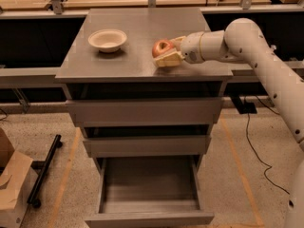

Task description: Pick apple from bottom drawer and place on counter

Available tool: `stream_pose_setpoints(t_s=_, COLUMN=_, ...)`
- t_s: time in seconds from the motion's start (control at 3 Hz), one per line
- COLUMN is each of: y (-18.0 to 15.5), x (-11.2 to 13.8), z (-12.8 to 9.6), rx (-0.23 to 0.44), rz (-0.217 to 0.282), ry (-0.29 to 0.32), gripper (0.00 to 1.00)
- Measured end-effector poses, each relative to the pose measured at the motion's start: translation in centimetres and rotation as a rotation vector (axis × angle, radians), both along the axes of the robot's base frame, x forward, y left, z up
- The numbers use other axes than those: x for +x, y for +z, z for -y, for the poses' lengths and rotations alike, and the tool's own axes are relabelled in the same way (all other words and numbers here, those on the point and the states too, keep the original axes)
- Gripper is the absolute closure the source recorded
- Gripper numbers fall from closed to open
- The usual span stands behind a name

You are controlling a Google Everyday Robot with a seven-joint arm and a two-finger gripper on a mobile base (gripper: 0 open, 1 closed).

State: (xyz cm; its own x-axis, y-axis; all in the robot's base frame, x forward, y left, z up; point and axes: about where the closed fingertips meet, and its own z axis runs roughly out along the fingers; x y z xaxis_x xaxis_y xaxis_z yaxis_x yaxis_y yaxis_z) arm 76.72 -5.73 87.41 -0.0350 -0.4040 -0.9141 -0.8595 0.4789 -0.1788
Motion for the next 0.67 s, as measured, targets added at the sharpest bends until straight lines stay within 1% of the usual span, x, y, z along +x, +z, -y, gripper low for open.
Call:
stream_pose_setpoints(t_s=0.33, y=-0.06, x=0.03, z=-0.18, rx=0.000, rz=-0.001, ry=0.002, gripper=0.00)
stream_pose_setpoints(t_s=0.67, y=-0.06, x=0.03, z=-0.20, rx=0.000, rz=-0.001, ry=0.003, gripper=0.00)
